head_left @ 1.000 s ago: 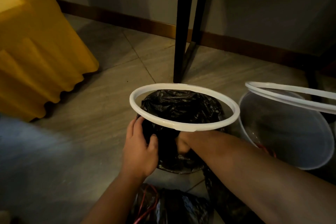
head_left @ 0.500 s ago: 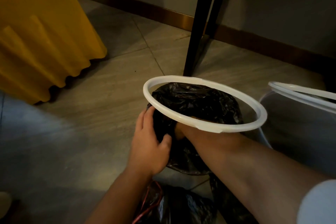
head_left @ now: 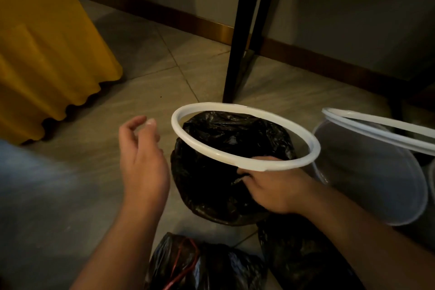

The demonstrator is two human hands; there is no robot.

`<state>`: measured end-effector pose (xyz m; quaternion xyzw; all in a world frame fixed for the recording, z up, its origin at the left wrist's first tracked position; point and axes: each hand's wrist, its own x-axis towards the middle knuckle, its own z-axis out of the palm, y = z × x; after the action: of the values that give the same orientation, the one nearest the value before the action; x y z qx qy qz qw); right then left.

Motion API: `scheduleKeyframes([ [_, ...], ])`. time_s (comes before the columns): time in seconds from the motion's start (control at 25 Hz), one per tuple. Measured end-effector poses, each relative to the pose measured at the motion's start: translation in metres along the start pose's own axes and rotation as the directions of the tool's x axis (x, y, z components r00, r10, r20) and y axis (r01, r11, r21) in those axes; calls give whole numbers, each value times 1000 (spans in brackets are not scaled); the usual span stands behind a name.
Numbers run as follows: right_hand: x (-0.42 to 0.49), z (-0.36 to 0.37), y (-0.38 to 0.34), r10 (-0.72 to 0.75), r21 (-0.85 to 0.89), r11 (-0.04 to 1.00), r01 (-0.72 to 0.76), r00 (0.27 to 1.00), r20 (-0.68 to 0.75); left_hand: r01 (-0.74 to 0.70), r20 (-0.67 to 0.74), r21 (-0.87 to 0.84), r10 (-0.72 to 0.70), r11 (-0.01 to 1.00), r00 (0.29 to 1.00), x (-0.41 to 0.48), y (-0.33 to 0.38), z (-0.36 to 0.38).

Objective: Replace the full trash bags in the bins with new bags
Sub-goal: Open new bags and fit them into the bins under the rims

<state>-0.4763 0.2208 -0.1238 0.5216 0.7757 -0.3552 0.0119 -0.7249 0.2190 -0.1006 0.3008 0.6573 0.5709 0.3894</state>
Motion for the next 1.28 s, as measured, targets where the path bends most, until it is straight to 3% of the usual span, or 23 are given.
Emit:
scheduleKeyframes([
  [0.04, -14, 5, 9, -54, 9, 998, 61, 937, -345, 2, 23, -33, -2, 999, 1000, -2, 8, 2],
  [0.08, -39, 11, 17, -6, 10, 1000, 14, 817, -577, 13, 64, -47, -10, 999, 998, -6, 13, 5],
  [0.12, -54, 24, 25, 85, 53, 996, -67, 709, -700, 29, 105, -53, -23, 998, 994, -10, 17, 9],
  [0.16, -66, 33, 30, 219, 202, 974, -105, 680, -700, 32, 130, -58, -24, 998, 991, -13, 18, 13],
  [0.24, -57, 45, 36, 492, 564, 814, -136, 677, -547, 42, 151, -57, -33, 997, 988, -15, 14, 17],
  [0.32, -46, 44, 35, 613, 755, 649, -90, 649, -450, 47, 147, -81, -35, 996, 989, -16, 13, 17],
  [0.44, -41, 49, 37, 691, 829, 555, -67, 593, -414, 65, 141, -109, -49, 992, 989, -16, 9, 13],
  [0.52, -38, 47, 41, 764, 932, 363, 10, 569, -304, 81, 155, -116, -63, 990, 986, -18, 6, 10],
  [0.6, -35, 40, 46, 779, 985, 111, 130, 605, -167, 91, 161, -118, -72, 989, 984, -19, 2, 8],
  [0.68, -31, 39, 47, 772, 987, -1, 159, 627, -100, 100, 164, -127, -78, 987, 983, -21, 1, 6],
  [0.92, -35, 56, 47, 769, 996, -22, 89, 638, -40, 116, 153, -112, -99, 987, 983, -25, -13, -4],
  [1.0, -52, 65, 49, 771, 992, 104, 70, 624, -124, 110, 125, -67, -101, 992, 987, -27, -22, -8],
  [1.08, -72, 68, 49, 782, 931, 358, 73, 522, -341, 106, 103, -27, -102, 994, 989, -28, -31, -11],
  [1.12, -79, 63, 49, 770, 898, 429, 100, 480, -421, 116, 99, -29, -112, 993, 989, -29, -36, -12],
  [1.2, -81, 50, 49, 761, 902, 389, 187, 487, -429, 147, 107, -50, -141, 988, 984, -32, -46, -14],
  [1.28, -73, 44, 48, 748, 954, 266, 135, 595, -293, 187, 114, -69, -178, 980, 977, -38, -54, -17],
])
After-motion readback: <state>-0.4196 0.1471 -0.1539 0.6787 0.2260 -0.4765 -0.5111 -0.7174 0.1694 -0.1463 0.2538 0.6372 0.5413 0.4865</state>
